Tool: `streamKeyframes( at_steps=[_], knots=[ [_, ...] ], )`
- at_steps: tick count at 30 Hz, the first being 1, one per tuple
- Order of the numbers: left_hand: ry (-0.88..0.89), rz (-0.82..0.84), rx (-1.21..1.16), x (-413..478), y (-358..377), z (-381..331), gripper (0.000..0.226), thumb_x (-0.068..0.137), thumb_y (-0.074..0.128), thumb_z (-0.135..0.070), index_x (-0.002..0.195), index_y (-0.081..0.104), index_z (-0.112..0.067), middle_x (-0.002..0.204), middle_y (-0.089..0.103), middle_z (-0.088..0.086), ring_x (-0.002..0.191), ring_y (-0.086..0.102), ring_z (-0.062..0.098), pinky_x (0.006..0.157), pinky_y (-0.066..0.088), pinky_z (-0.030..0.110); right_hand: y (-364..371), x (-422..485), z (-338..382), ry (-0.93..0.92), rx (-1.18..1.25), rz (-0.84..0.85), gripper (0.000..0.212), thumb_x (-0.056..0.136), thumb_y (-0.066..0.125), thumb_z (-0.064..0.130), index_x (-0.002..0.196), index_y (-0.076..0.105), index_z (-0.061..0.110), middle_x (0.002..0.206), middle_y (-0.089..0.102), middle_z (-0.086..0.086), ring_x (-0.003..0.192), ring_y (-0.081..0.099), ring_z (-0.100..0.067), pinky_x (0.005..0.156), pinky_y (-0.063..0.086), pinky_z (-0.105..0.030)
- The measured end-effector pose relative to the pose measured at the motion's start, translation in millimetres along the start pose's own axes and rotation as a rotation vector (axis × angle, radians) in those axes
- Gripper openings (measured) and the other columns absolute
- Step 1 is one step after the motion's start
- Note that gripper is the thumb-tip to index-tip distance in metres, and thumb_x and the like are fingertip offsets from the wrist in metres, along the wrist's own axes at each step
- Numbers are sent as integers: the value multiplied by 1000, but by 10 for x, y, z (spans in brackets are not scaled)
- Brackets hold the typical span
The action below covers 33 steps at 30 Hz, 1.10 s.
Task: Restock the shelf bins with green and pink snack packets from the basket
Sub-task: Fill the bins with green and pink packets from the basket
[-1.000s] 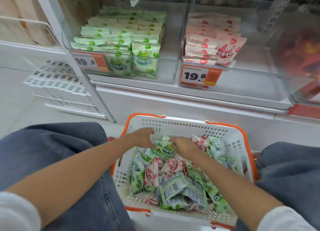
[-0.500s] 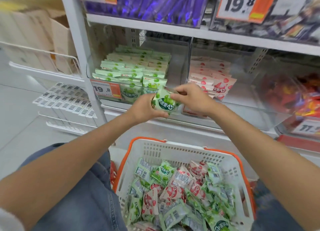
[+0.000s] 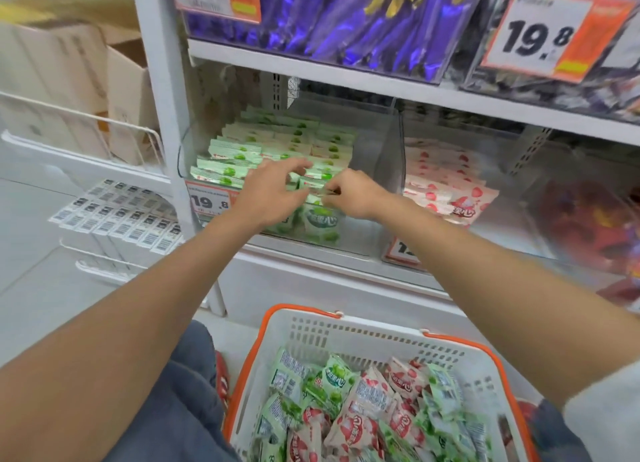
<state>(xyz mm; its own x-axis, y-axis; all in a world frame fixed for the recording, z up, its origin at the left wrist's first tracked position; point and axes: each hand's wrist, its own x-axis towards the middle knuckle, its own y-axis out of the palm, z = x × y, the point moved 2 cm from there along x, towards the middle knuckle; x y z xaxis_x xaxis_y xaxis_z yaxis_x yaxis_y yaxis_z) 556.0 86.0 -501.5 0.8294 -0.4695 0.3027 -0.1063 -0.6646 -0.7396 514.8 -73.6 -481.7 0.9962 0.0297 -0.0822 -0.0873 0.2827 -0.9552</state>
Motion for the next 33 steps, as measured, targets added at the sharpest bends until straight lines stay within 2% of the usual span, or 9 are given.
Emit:
streamKeyframes(
  at_steps=[3,6,10,14,17,23,26,29,33],
  knots=[
    [61,58,116,47,29,-36,17,91,63,-36,106,71,-32,99,68,-14,109,53,20,100,41,45,-42,-1,-42,36,205,-93,34,89,66,39,68,65,12,63,55,0,60,47,-15,58,36,-31],
    [44,21,124,77,32,-31,12,94,61,-31,101,72,-32,88,63,-18,108,51,19,100,39,43,-110,72,-180,215,277,-333,17,88,62,22,95,68,7,98,68,-5,92,62,-22,77,49,-30],
    [29,7,166,87,48,-60,14,95,60,-31,102,73,-32,102,71,-10,109,49,20,98,39,42,-28,187,-219,425,261,-103,19,89,60,8,71,55,8,75,61,-11,63,68,-25,49,54,-27],
    [50,-47,191,129,49,-72,16,96,59,-29,103,73,-31,102,72,-8,108,49,22,96,38,41,-61,163,-199,378,426,-195,12,88,66,7,77,62,7,87,66,-10,67,70,-24,66,61,-31],
    [57,-49,241,176,48,-72,17,96,59,-29,105,74,-30,106,71,-6,112,49,24,96,34,41,9,112,-238,375,560,-175,18,92,65,14,75,58,9,83,59,-9,64,63,-19,56,56,-21],
    [9,-38,235,205,74,-37,20,96,57,-29,103,76,-28,104,73,-4,106,57,24,97,44,43,138,117,-179,562,936,75,60,99,48,44,147,35,10,148,35,-9,129,46,-32,64,62,-38],
    [11,-54,246,156,69,-75,23,95,55,-32,102,76,-26,103,72,-2,107,54,25,96,40,42,119,80,-159,536,823,32,51,100,46,42,135,47,5,129,50,-12,116,56,-30,71,61,-39],
    [80,-165,279,3,64,-188,24,92,56,-30,106,72,-22,107,66,2,107,52,25,92,41,41,69,-91,-129,340,374,-275,28,98,49,29,106,59,4,100,56,-8,99,58,-28,89,50,-37],
    [73,-201,139,-397,165,-414,10,88,56,-24,83,64,-20,78,57,-7,79,52,16,63,41,32,202,-565,-45,36,242,-643,9,87,52,8,91,60,9,95,59,-7,83,57,-24,74,47,-38]
  ],
)
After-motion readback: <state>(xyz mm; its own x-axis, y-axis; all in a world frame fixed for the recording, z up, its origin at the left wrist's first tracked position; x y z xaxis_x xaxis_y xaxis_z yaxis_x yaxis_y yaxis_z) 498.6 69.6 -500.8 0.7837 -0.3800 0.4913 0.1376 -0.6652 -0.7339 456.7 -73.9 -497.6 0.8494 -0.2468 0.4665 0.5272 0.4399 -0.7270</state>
